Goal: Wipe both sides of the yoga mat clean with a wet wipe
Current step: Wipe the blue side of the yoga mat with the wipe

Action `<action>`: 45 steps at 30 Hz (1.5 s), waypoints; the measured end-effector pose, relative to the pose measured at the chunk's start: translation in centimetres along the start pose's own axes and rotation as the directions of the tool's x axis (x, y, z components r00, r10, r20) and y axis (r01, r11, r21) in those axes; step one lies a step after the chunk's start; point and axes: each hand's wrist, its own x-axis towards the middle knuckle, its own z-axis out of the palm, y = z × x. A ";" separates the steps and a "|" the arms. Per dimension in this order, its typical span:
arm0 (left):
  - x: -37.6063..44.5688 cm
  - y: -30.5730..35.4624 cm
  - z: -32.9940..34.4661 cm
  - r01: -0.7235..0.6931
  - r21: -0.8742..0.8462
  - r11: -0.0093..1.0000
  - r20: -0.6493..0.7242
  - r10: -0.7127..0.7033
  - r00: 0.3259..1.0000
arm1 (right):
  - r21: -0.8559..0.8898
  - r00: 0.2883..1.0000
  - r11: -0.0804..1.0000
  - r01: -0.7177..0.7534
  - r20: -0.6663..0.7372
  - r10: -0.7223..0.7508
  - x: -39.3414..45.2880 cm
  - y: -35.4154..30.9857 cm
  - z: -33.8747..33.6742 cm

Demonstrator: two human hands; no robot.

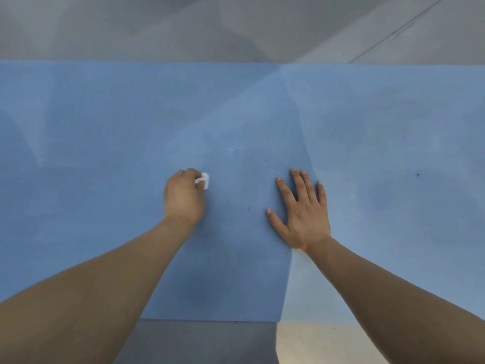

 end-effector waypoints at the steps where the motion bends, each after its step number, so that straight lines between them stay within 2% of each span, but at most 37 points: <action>1: -0.6 1.5 0.5 -0.050 -0.050 0.997 0.012 0.051 0.999 | 0.004 1.000 1.000 0.001 -0.008 -0.001 0.0 0.1 0.1; 3: -2.5 4.8 2.4 -0.295 -0.115 0.948 0.047 0.302 0.952 | 0.015 0.999 1.000 0.015 -0.031 -0.014 0.0 0.2 0.2; 5: -4.3 7.3 4.2 -0.532 -0.136 0.836 0.115 0.546 0.830 | 0.036 0.998 0.999 0.007 -0.059 -0.005 -0.1 0.3 0.4; 7: -4.8 7.6 5.4 -0.620 -0.150 0.770 0.236 0.637 0.734 | 0.058 0.997 0.998 -0.010 -0.075 0.014 -0.3 0.2 0.5; 10: -2.0 5.2 4.4 -0.669 -0.083 0.739 0.296 0.659 0.691 | 0.055 0.998 0.998 -0.004 -0.062 0.008 -0.1 0.1 0.3; 13: 3.1 2.0 2.6 -0.701 0.051 0.712 0.236 0.673 0.701 | 0.048 0.999 0.999 0.010 -0.043 -0.008 0.0 0.3 0.2; 14: 5.2 0.9 2.2 -0.660 0.120 0.742 0.214 0.630 0.747 | 0.041 0.999 0.999 0.014 -0.039 -0.012 0.0 0.3 0.2; 16: 8.8 -0.3 1.2 -0.466 0.250 0.849 0.113 0.453 0.885 | 0.031 1.000 0.999 0.008 -0.025 -0.007 0.0 0.3 0.4; 17: 9.9 -0.5 0.7 -0.360 0.248 0.899 0.067 0.355 0.932 | 0.027 1.000 1.000 0.004 -0.019 -0.004 0.0 0.2 0.5; 19: 10.3 0.3 0.3 -0.233 0.188 0.954 0.017 0.234 0.972 | 0.023 1.000 1.000 0.006 -0.011 -0.006 0.1 0.1 0.3; 21: 9.1 2.1 0.7 -0.267 0.110 0.958 0.005 0.268 0.964 | 0.023 1.000 1.000 0.010 -0.007 -0.010 0.2 0.1 0.2; 23: 7.0 3.7 2.7 -0.448 0.020 0.894 0.040 0.447 0.894 | 0.030 1.000 0.999 0.016 0.004 -0.016 0.3 0.2 0.2; 25: 4.7 5.6 4.4 -0.649 -0.064 0.758 0.119 0.652 0.749 | 0.026 1.000 0.999 0.021 0.018 -0.021 0.3 0.3 0.2; 28: 3.8 6.2 5.2 -0.767 -0.149 0.625 0.180 0.779 0.600 | 0.017 0.999 1.000 0.020 0.036 -0.021 0.3 0.3 0.1; 31: 6.7 4.9 4.4 -0.866 -0.115 0.486 0.223 0.862 0.454 | 0.013 0.998 1.000 0.021 0.059 -0.021 0.3 0.3 -0.1; 32: 8.2 4.4 3.9 -0.876 -0.078 0.476 0.220 0.865 0.450 | 0.010 0.998 1.000 0.020 0.064 -0.021 0.3 0.3 -0.2; 33: 9.8 4.0 3.5 -0.864 -0.030 0.502 0.198 0.850 0.488 | 0.007 0.997 1.000 0.019 0.071 -0.020 0.3 0.2 -0.3; 36: 13.2 3.1 2.4 -0.681 0.086 0.727 0.104 0.673 0.732 | 0.015 0.996 1.000 0.010 0.090 -0.012 0.4 0.2 -0.6; 37: 13.4 3.1 2.3 -0.608 0.101 0.788 0.079 0.603 0.794 | 0.017 0.996 1.000 0.009 0.094 -0.011 0.4 0.2 -0.6; 39: 12.4 4.1 2.6 -0.513 0.089 0.854 0.026 0.512 0.858 | 0.011 0.995 1.000 0.011 0.099 -0.012 0.4 0.2 -0.7; 41: 10.0 6.0 3.2 -0.528 0.024 0.849 0.018 0.528 0.849 | 0.013 0.995 1.000 0.011 0.100 -0.013 0.5 0.2 -0.7; 42: 8.5 7.0 3.8 -0.604 -0.016 0.796 0.032 0.605 0.796 | 0.016 0.995 1.000 0.012 0.101 -0.013 0.5 0.2 -0.7; 44: 5.5 8.5 5.2 -0.754 -0.083 0.652 0.122 0.757 0.642 | 0.020 0.995 1.000 0.010 0.102 -0.012 0.5 0.2 -0.7; 45: 4.4 9.1 5.8 -0.782 -0.120 0.612 0.182 0.788 0.589 | 0.021 0.995 1.000 0.008 0.101 -0.010 0.5 0.2 -0.7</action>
